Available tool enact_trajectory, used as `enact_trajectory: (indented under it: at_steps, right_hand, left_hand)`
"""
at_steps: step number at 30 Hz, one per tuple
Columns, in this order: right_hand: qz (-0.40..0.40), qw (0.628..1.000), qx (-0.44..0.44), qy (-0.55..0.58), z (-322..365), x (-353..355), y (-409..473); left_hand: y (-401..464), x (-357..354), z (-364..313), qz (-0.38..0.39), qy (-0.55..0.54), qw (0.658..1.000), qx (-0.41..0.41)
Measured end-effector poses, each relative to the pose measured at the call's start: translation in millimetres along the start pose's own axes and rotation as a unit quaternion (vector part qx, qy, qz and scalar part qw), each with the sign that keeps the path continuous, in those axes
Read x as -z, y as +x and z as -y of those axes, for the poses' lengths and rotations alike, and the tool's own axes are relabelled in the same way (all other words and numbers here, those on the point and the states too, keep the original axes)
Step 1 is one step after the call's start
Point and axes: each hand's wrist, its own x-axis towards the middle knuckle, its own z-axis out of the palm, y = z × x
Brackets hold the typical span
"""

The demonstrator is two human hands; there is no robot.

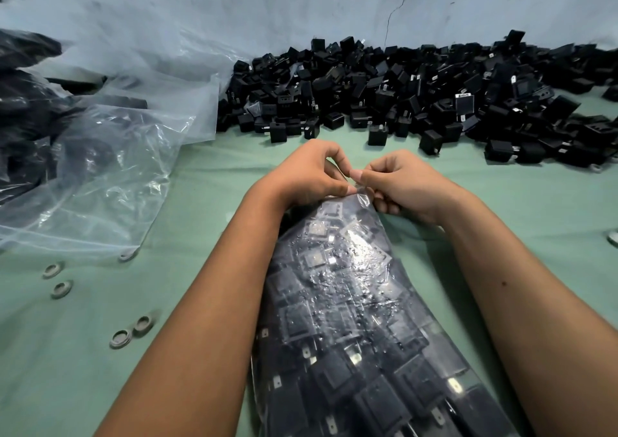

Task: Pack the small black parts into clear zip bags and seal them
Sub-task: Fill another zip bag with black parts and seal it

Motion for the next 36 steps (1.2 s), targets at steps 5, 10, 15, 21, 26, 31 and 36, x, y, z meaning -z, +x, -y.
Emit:
enact_trajectory:
  at_steps: [5, 10, 15, 21, 26, 31, 36]
  right_hand:
    - [0.038, 0.999, -0.007, 0.018, -3, 11, -2]
    - [0.018, 1.0, 0.007, -0.01, -5, 10, 0]
    - [0.01, 1.0, 0.008, -0.021, -6, 7, 1]
    - [0.016, 0.999, -0.001, -0.035, -3, 7, 0]
    - [0.021, 0.999, -0.004, -0.035, -1, 6, -2]
    - [0.035, 0.997, -0.007, -0.071, 3, 3, -4]
    - [0.027, 0.998, 0.009, -0.048, 3, 0, -5]
  left_hand:
    - [0, 0, 1, 0.003, -0.009, 1.0, 0.004]
    - [0, 1, 1, -0.001, -0.009, 1.0, 0.01]
    - [0, 2, 0, -0.011, 0.015, 0.999, 0.031]
    - [0, 5, 1, 0.0, 0.052, 0.997, 0.059]
    - [0, 6, 4, 0.015, 0.017, 0.999, 0.045]
    - [-1, 5, 5, 0.017, -0.009, 1.0, 0.015]
    - [-2, 6, 4, 0.027, -0.033, 0.999, 0.007]
